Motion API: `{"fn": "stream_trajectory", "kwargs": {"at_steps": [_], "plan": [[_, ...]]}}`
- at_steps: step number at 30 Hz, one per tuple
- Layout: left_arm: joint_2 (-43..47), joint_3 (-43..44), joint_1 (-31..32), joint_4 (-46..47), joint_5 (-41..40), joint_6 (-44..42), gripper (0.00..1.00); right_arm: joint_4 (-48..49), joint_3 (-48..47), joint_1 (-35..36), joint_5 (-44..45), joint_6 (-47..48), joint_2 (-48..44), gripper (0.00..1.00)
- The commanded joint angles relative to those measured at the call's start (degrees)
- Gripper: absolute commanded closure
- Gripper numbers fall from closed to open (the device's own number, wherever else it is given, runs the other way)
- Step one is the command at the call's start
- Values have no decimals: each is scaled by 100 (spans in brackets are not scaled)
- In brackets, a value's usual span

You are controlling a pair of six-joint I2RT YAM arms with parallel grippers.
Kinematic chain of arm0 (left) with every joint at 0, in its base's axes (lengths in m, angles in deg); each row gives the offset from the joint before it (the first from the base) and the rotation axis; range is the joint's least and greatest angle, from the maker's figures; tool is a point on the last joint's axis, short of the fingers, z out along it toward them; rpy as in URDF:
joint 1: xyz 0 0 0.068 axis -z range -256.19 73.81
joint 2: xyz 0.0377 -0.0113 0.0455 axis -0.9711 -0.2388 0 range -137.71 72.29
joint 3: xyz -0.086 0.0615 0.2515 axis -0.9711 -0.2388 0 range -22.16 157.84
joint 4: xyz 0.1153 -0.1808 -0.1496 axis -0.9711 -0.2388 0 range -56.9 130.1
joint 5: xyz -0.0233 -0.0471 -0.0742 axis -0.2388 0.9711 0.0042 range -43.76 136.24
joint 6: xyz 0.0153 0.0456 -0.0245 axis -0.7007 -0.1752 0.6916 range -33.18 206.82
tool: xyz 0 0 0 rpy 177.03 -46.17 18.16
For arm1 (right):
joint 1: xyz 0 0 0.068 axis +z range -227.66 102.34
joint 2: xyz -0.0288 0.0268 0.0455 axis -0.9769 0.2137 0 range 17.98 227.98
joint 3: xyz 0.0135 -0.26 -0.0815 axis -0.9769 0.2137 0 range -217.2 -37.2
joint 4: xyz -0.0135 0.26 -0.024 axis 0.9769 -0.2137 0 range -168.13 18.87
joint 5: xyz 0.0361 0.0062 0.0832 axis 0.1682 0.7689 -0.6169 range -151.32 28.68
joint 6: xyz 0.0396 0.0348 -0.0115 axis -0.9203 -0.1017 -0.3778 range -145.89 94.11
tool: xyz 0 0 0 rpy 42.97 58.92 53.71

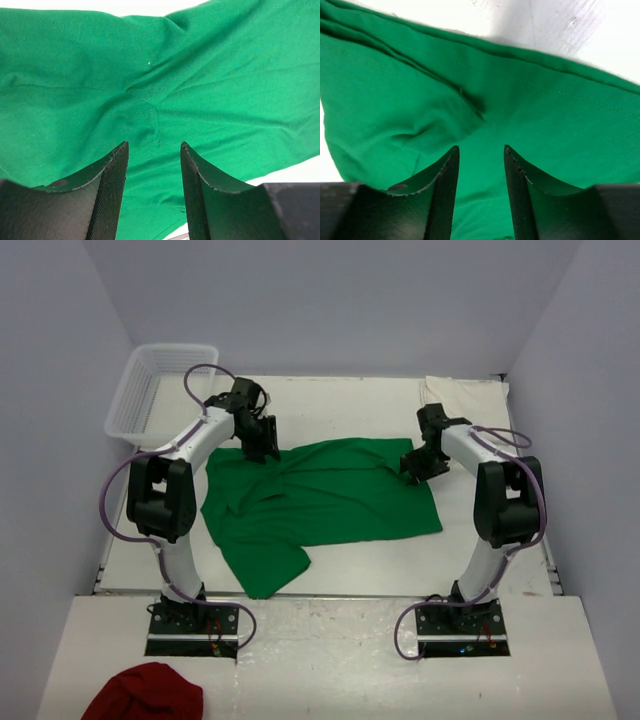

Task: Fold and stack the t-shirts
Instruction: Fold the flattened tshirt in 1/3 of the way

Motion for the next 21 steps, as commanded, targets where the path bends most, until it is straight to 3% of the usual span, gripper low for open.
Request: {"fn": "stream_trajectory", "kwargs": {"at_steps": [1,5,15,21], "plan": [[101,81,20,91,150,-94,52,-207,-148,38,193,-293,195,60],[128,133,12,65,185,-102,52,-207,-217,74,237,-364,318,63],[224,160,3,65,396,-102,52,-593,-824,161,501,-408,529,63],[242,55,-6,126,484,-94,52,-629,-701,162,510,-478,503,63]]}}
